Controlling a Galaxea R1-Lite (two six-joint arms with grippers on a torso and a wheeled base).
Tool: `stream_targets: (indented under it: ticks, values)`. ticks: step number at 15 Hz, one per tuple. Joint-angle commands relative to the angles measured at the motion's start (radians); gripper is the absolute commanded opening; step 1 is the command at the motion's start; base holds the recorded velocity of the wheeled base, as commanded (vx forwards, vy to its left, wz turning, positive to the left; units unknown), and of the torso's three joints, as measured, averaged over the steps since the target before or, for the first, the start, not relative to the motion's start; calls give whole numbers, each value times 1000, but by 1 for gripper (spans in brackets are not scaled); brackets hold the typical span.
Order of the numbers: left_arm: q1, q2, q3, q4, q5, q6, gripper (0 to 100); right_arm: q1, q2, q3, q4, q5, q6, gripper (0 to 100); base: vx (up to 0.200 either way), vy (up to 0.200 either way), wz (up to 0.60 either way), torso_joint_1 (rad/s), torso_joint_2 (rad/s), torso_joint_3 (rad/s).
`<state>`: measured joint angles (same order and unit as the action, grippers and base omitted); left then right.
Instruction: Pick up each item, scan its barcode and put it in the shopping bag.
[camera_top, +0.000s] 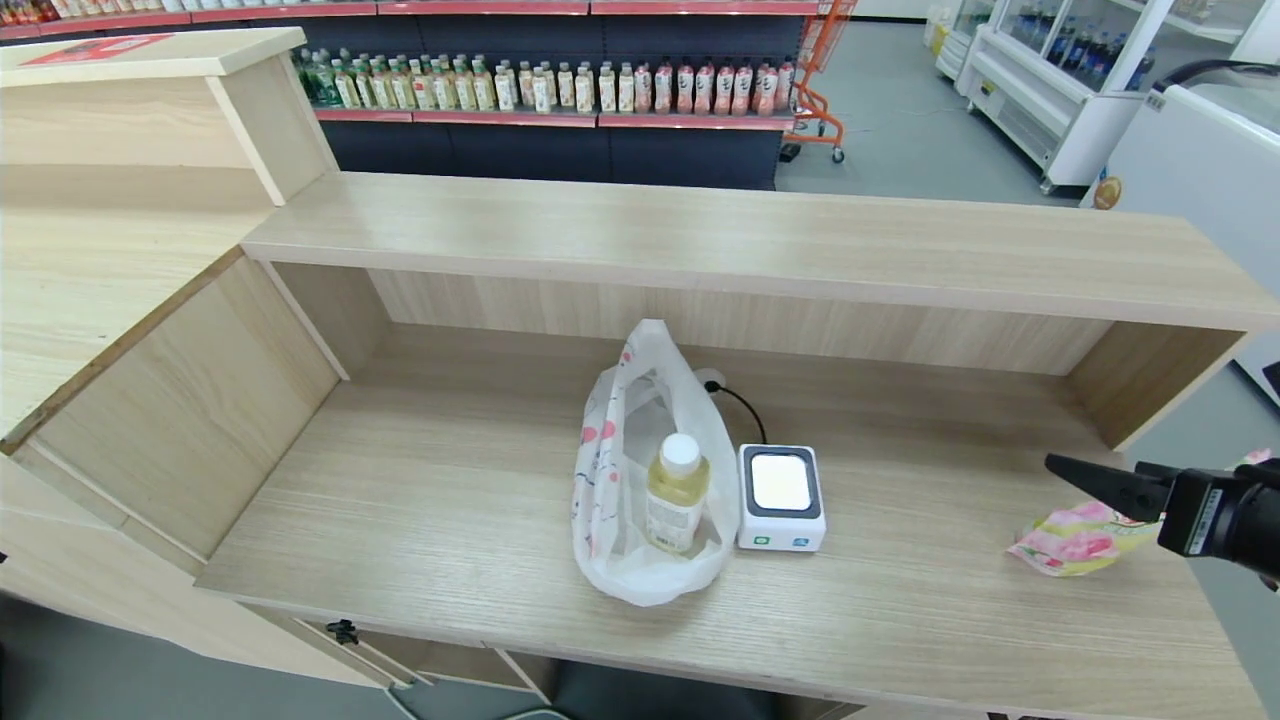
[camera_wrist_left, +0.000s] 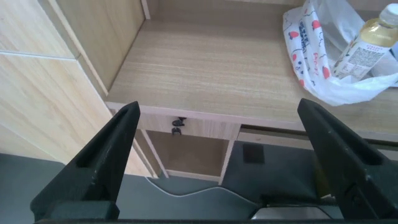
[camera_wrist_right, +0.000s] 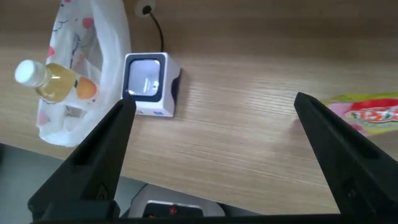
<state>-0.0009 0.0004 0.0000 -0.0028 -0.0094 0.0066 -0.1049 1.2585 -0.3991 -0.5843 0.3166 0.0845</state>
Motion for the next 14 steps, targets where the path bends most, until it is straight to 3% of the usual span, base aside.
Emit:
stream_targets:
  ticks: [1,5,9,12,14]
  values:
    - [-2,0,0,0,0,1,100,-9,24,-12,-2,1,0,100,0,-200,0,-7,2,7]
    - [-2,0,0,0,0,0,100,-9,21,-3,4,1,26,100,0,-200,0,2,0,4]
    - [-2,0,0,0,0,-7,100,-4,-13,-10,121,2,107,100,0,-200,0,6,2,1]
    - [-4,0,0,0,0,-8,100,2,4,-67,156,1,172,100,0,0,0,0,0,0]
    - [-2,0,0,0,0,-8,100,7,-5,-133,285,-22,259,100,0,0,0,0,0,0]
